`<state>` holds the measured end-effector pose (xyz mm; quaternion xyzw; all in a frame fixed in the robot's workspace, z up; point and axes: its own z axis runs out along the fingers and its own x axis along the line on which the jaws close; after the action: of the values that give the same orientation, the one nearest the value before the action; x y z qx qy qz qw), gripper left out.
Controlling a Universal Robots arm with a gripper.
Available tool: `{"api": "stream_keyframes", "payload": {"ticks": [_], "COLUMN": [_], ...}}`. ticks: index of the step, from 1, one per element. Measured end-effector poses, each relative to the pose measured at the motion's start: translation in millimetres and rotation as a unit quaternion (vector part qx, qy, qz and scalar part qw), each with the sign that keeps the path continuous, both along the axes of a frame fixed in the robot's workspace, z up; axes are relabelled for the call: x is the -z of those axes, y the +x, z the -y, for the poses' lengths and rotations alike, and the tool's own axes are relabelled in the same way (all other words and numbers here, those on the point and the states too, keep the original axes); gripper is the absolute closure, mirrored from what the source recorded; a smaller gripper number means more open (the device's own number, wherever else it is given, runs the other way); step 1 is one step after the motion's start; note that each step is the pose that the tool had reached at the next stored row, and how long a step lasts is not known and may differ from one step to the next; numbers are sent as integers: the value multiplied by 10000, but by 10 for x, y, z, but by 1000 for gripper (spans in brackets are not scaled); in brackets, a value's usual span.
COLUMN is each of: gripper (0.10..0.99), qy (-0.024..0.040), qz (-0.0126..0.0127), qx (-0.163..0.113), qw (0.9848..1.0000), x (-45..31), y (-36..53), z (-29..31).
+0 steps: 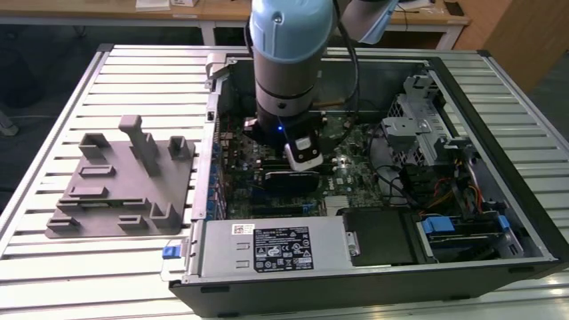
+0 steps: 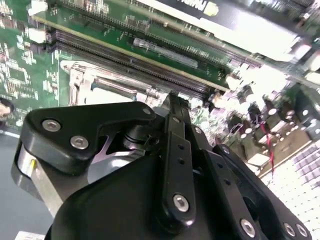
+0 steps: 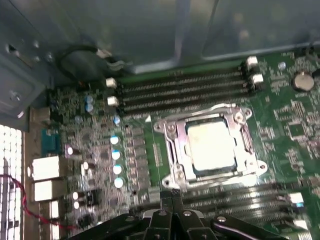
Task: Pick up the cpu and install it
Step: 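Install the second cpu locking lever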
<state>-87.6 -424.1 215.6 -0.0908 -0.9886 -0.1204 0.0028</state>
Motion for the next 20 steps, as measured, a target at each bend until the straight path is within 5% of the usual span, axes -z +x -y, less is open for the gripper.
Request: {"api": "stream_keyframes", "payload": {"ticks": [2, 7, 14, 20], "gripper": [980, 980, 980, 980], "qy": [-105, -120, -131, -272], "qz": [0, 0, 0, 0], "qx": [4, 5, 4, 4], "qw": [9999, 9999, 9999, 9996], "x": [0, -1, 0, 5], "y": [0, 0, 3, 81], "z": [-1, -21, -209, -291]}}
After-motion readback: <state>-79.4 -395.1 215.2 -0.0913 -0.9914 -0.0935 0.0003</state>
